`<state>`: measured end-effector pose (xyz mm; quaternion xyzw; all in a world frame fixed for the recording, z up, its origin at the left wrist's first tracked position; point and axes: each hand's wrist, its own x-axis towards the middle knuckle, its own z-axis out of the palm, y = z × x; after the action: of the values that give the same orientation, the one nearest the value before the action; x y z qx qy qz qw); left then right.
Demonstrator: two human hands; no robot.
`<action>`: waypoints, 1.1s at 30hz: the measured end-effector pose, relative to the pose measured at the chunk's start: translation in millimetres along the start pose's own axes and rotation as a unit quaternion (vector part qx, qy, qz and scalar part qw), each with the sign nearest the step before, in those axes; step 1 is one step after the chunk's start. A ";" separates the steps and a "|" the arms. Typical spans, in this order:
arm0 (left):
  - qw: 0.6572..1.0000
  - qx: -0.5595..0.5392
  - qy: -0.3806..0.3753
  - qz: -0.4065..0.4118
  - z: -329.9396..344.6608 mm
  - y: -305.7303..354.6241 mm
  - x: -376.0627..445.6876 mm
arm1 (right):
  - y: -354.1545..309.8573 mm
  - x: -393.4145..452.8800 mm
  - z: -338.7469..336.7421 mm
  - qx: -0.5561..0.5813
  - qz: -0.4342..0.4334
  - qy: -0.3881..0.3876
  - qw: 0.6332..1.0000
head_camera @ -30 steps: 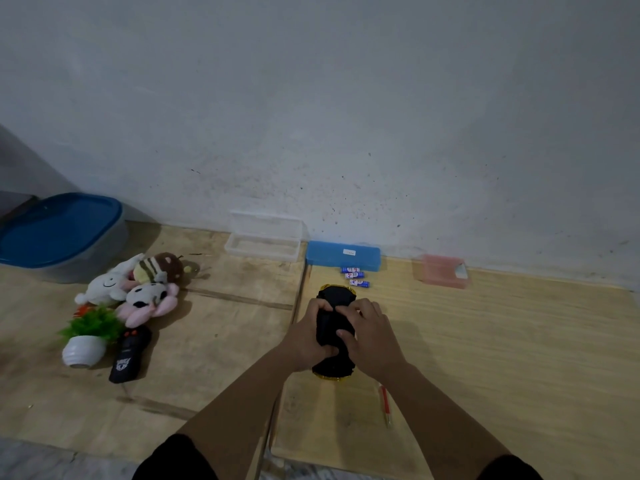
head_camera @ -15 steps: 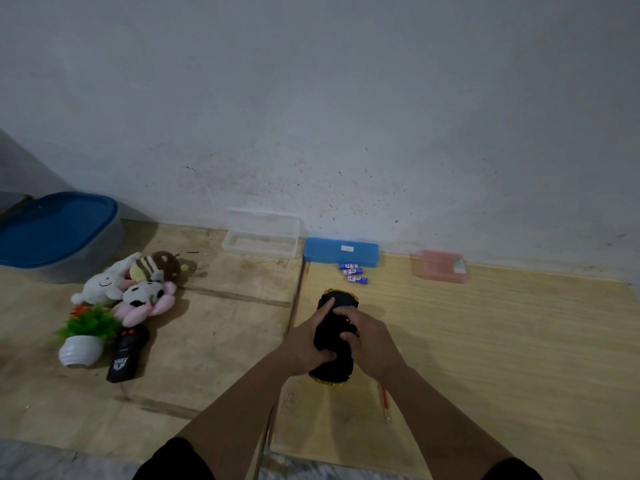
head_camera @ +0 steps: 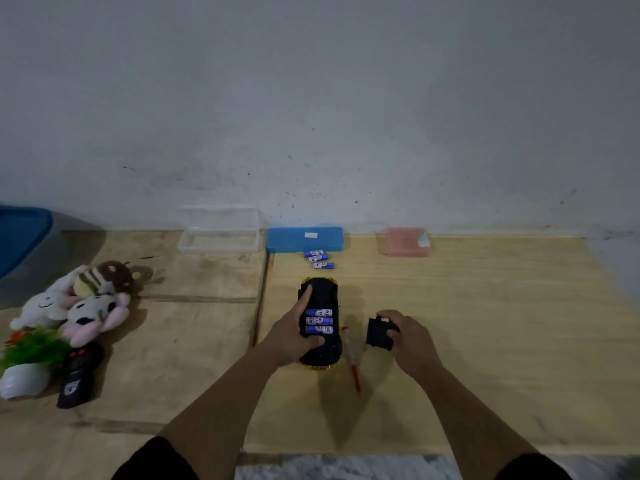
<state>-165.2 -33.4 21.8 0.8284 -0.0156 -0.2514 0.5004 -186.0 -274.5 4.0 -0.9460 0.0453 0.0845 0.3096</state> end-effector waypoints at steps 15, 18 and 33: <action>0.978 -0.194 0.077 -0.028 16.2 12.4 19.5 | -48.6 11.8 3.2 0.228 -0.108 -0.060 0.966; 0.959 -0.268 0.079 -0.055 9.8 19.3 18.9 | -62.9 16.9 -0.2 0.301 -0.107 -0.126 0.939; 0.982 0.114 0.056 0.136 -48.3 10.8 3.5 | -91.9 52.8 -57.8 0.211 -0.012 -0.372 0.904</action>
<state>-138.8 -0.1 47.4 0.8831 -0.1289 -0.1304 0.4319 -113.9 -236.6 93.0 -0.7585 -0.0681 0.4154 0.4976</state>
